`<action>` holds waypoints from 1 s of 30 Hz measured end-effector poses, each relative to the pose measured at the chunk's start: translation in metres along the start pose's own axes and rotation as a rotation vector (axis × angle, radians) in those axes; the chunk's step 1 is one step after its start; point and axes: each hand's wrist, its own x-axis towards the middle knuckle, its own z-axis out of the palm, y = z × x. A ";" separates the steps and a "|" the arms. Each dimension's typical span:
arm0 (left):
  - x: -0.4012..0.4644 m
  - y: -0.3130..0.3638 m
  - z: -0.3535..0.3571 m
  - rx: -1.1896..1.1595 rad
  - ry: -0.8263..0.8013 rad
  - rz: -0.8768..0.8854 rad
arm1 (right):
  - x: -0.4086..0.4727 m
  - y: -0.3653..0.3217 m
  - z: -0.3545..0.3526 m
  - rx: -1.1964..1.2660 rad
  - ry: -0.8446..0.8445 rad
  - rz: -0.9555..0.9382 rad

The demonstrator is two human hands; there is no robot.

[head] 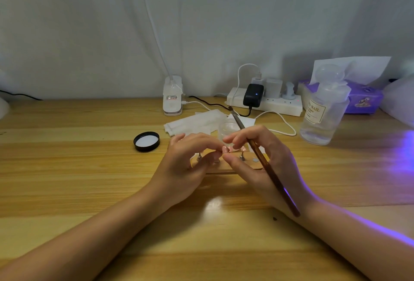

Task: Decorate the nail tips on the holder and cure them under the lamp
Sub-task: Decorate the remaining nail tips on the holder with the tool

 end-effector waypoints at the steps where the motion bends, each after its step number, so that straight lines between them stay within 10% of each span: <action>1: 0.000 0.000 0.000 0.001 0.002 -0.003 | 0.000 0.000 0.000 0.005 -0.001 -0.009; 21: 0.000 0.003 0.000 -0.009 0.072 -0.047 | 0.007 0.009 -0.016 0.101 0.060 0.116; 30: 0.001 -0.003 0.000 0.023 -0.032 -0.296 | 0.012 0.035 -0.045 -0.090 -0.207 0.220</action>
